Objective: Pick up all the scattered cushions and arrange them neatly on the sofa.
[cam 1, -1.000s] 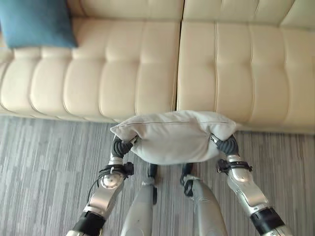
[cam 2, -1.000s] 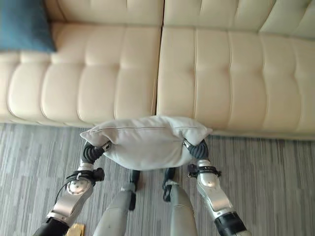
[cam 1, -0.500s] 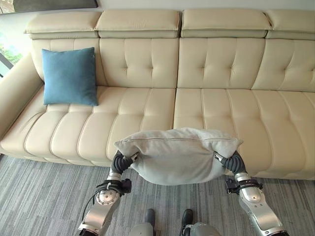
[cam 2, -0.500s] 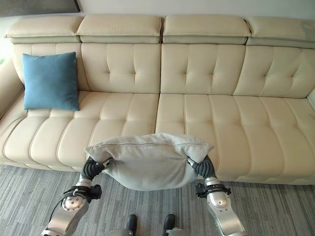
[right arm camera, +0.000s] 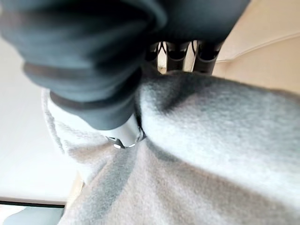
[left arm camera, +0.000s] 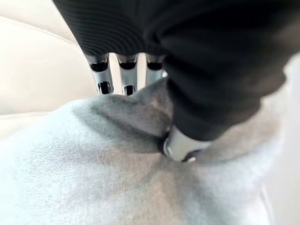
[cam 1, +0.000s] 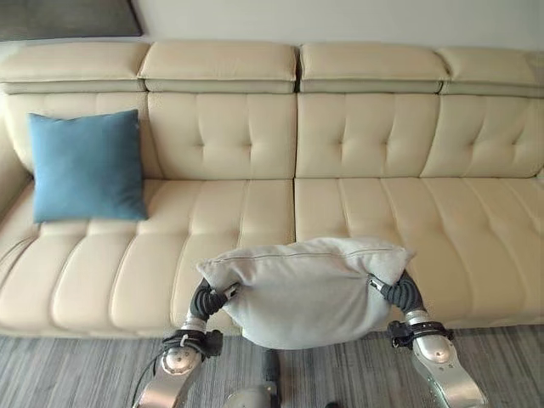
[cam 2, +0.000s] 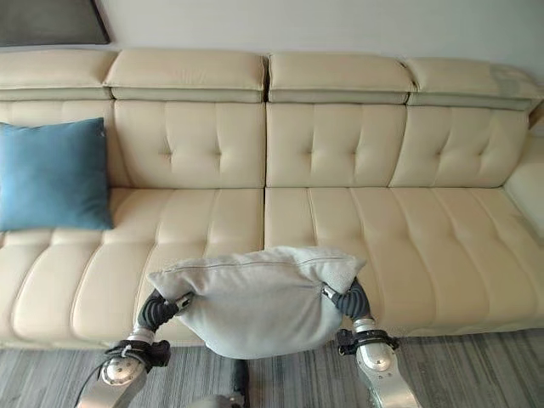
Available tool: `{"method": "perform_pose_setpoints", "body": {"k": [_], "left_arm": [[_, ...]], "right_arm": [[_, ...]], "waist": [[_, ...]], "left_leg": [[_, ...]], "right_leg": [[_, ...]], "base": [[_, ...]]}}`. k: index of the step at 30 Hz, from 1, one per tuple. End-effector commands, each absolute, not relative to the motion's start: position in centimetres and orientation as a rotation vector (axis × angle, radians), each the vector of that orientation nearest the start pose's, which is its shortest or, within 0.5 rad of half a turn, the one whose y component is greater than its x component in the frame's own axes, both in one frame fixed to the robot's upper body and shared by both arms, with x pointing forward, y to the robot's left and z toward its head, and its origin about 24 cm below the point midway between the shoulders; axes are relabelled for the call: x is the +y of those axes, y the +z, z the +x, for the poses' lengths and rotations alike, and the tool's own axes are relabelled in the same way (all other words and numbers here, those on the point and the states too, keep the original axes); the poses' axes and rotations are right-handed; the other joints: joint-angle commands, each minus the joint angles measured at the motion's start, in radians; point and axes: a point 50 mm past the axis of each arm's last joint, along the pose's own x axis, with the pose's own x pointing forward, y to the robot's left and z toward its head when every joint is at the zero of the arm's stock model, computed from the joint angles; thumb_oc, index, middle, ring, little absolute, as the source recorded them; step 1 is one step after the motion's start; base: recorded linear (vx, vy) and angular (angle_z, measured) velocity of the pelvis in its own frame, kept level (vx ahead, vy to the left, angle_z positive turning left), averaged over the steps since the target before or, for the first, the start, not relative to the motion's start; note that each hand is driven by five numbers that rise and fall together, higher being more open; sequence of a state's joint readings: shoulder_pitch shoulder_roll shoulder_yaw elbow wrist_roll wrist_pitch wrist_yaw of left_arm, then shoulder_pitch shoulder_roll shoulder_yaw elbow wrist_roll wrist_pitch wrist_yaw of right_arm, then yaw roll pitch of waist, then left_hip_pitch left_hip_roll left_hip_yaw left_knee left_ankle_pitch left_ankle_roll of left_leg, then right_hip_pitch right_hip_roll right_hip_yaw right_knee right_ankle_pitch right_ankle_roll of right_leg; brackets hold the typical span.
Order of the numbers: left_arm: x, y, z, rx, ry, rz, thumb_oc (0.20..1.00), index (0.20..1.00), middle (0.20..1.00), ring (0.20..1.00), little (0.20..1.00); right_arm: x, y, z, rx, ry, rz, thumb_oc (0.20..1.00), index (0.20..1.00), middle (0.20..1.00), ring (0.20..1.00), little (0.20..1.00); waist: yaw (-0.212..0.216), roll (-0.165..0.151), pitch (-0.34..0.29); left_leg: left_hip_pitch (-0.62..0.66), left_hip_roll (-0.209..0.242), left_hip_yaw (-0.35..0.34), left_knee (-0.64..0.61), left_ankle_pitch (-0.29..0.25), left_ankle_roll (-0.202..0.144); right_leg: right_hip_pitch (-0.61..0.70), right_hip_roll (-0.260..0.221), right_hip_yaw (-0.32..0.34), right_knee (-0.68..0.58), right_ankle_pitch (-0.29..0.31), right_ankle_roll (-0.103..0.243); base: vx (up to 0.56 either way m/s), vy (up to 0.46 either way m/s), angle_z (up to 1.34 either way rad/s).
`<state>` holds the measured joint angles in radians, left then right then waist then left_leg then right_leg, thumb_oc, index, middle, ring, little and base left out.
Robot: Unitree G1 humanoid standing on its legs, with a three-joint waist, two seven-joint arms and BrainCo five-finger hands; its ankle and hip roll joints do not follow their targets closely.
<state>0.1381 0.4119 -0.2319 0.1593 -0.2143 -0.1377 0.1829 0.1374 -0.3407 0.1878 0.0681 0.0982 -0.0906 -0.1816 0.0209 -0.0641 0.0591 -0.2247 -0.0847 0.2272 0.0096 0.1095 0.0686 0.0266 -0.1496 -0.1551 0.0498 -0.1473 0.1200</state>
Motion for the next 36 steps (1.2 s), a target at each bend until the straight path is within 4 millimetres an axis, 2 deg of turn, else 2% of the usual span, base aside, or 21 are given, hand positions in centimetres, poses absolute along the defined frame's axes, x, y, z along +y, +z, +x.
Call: {"method": "perform_pose_setpoints", "body": {"k": [1,5,8,11,12,13,14,18,22,23,26,29,30,31,33,34,36], "left_arm": [[21.8,2.9,22.3,-0.006,0.079,0.219,0.200,0.200,0.200,0.200,0.200],[22.2,3.1,22.5,-0.015,0.089,0.235,0.200,0.200,0.200,0.200,0.200],[22.2,2.9,22.4,-0.007,0.086,0.239,0.200,0.200,0.200,0.200,0.200],[22.1,2.4,22.3,0.014,0.090,0.237,0.200,0.200,0.200,0.200,0.200],[22.1,2.4,22.3,0.014,0.091,0.236,0.200,0.200,0.200,0.200,0.200],[21.6,2.4,22.4,0.005,0.075,0.238,0.200,0.200,0.200,0.200,0.200],[21.6,2.4,22.4,0.005,0.075,0.238,0.200,0.200,0.200,0.200,0.200],[20.7,2.7,23.0,-0.019,0.059,0.215,0.200,0.200,0.200,0.200,0.200],[19.8,3.6,24.1,-0.065,0.051,0.204,0.200,0.200,0.200,0.200,0.200],[19.2,4.4,25.0,-0.106,0.050,0.203,0.200,0.200,0.200,0.200,0.200],[18.9,4.9,25.6,-0.130,0.052,0.203,0.200,0.200,0.200,0.200,0.200],[17.5,7.9,28.3,-0.260,0.092,0.203,0.200,0.200,0.200,0.200,0.200],[17.5,7.9,28.4,-0.262,0.092,0.203,0.200,0.200,0.200,0.200,0.200],[17.2,8.8,29.2,-0.297,0.108,0.211,0.200,0.200,0.200,0.200,0.200],[16.0,11.6,31.7,-0.393,0.138,0.235,0.200,0.200,0.200,0.200,0.200],[16.0,11.7,31.7,-0.395,0.138,0.235,0.200,0.200,0.200,0.200,0.200],[15.7,13.8,33.3,-0.461,0.170,0.285,0.200,0.200,0.200,0.200,0.200]], "right_arm": [[-18.5,5.5,24.6,-0.132,0.003,-0.234,0.200,0.200,0.200,0.200,0.200],[-17.7,5.9,24.9,-0.156,0.036,-0.227,0.200,0.200,0.200,0.200,0.200],[-17.0,6.2,25.3,-0.166,0.080,-0.225,0.200,0.200,0.200,0.200,0.200],[-16.8,6.0,25.3,-0.155,0.105,-0.243,0.200,0.200,0.200,0.200,0.200],[-16.9,6.0,25.3,-0.155,0.105,-0.243,0.200,0.200,0.200,0.200,0.200],[-16.9,5.9,25.1,-0.152,0.107,-0.235,0.200,0.200,0.200,0.200,0.200],[-16.9,5.9,25.1,-0.152,0.107,-0.235,0.200,0.200,0.200,0.200,0.200],[-17.3,6.3,25.2,-0.166,0.098,-0.242,0.200,0.200,0.200,0.200,0.200],[-17.5,7.2,25.8,-0.201,0.079,-0.246,0.200,0.200,0.200,0.200,0.200],[-17.2,7.9,26.3,-0.228,0.076,-0.250,0.200,0.200,0.200,0.200,0.200],[-17.1,8.3,26.7,-0.245,0.071,-0.250,0.200,0.200,0.200,0.200,0.200],[-15.3,11.0,29.2,-0.350,0.057,-0.245,0.200,0.200,0.200,0.200,0.200],[-15.3,11.0,29.3,-0.352,0.057,-0.244,0.200,0.200,0.200,0.200,0.200],[-14.9,12.0,29.9,-0.392,0.047,-0.243,0.200,0.200,0.200,0.200,0.200],[-13.4,14.4,31.8,-0.471,0.022,-0.249,0.200,0.200,0.200,0.200,0.200],[-13.4,14.4,31.8,-0.473,0.022,-0.249,0.200,0.200,0.200,0.200,0.200],[-12.8,15.9,33.0,-0.513,-0.005,-0.280,0.200,0.200,0.200,0.200,0.200]], "waist": [[0.049,0.016,0.008],[0.047,0.033,0.023],[0.031,0.050,0.039],[-0.001,0.063,0.070],[-0.003,0.065,0.071],[-0.006,0.046,0.077],[-0.007,0.046,0.077],[-0.011,0.040,0.070],[-0.017,0.056,0.068],[-0.019,0.063,0.064],[-0.022,0.067,0.065],[-0.023,0.080,0.068],[-0.025,0.079,0.066],[-0.026,0.081,0.070],[-0.031,0.084,0.074],[-0.032,0.083,0.072],[-0.033,0.085,0.078]], "left_leg": [[0.006,0.057,-0.044,0.072,-0.129,-0.069],[0.009,0.071,-0.037,0.074,-0.138,-0.061],[0.037,0.082,-0.045,0.060,-0.156,-0.062],[0.092,0.086,-0.078,0.056,-0.176,-0.073],[0.093,0.087,-0.079,0.056,-0.177,-0.073],[0.105,0.076,-0.099,0.058,-0.185,-0.085],[0.105,0.075,-0.100,0.057,-0.184,-0.085],[0.091,0.099,-0.141,0.047,-0.165,-0.118],[0.079,0.120,-0.168,0.002,-0.123,-0.141],[0.080,0.126,-0.171,-0.024,-0.110,-0.150],[0.082,0.127,-0.172,-0.035,-0.102,-0.154],[0.085,0.135,-0.164,-0.082,-0.075,-0.167],[0.079,0.134,-0.165,-0.082,-0.071,-0.166],[0.072,0.135,-0.163,-0.085,-0.065,-0.169],[0.040,0.135,-0.163,-0.094,-0.054,-0.178],[0.034,0.134,-0.164,-0.094,-0.049,-0.177],[0.017,0.135,-0.164,-0.096,-0.044,-0.182]], "right_leg": [[0.005,0.051,-0.008,0.025,0.074,0.045],[-0.087,0.028,-0.012,0.114,0.102,0.058],[-0.182,-0.004,-0.049,0.068,0.137,0.045],[-0.280,-0.016,-0.047,0.019,0.188,0.054],[-0.277,-0.015,-0.049,0.019,0.188,0.053],[-0.254,-0.012,-0.022,-0.008,0.208,0.063],[-0.253,-0.012,-0.023,-0.009,0.209,0.064],[-0.236,-0.004,-0.065,-0.015,0.218,0.047],[-0.239,0.009,-0.121,-0.002,0.191,0.027],[-0.239,0.014,-0.138,0.000,0.179,0.019],[-0.238,0.016,-0.147,0.000,0.175,0.017],[-0.256,0.029,-0.150,0.003,0.164,0.014],[-0.260,0.028,-0.151,0.001,0.168,0.014],[-0.270,0.030,-0.149,0.003,0.168,0.014],[-0.306,0.035,-0.145,0.009,0.170,0.014],[-0.311,0.033,-0.146,0.007,0.174,0.014],[-0.329,0.035,-0.141,0.011,0.175,0.016]], "base": [[0.03,0.120,-0.44],[0.00,0.052,-0.53],[0.09,-0.036,-0.41],[0.17,-0.079,-0.16],[0.20,-0.189,0.10],[0.10,-0.112,0.39],[0.14,-0.189,0.60],[0.08,-0.203,0.91],[0.05,-0.155,0.61],[0.04,-0.094,0.46],[0.03,-0.042,0.04],[0.02,-0.038,-0.10],[-0.02,-0.010,-0.10],[-0.04,0.003,-0.11],[-0.05,0.006,-0.04],[-0.04,0.010,0.01],[0.00,0.000,0.00]]}}
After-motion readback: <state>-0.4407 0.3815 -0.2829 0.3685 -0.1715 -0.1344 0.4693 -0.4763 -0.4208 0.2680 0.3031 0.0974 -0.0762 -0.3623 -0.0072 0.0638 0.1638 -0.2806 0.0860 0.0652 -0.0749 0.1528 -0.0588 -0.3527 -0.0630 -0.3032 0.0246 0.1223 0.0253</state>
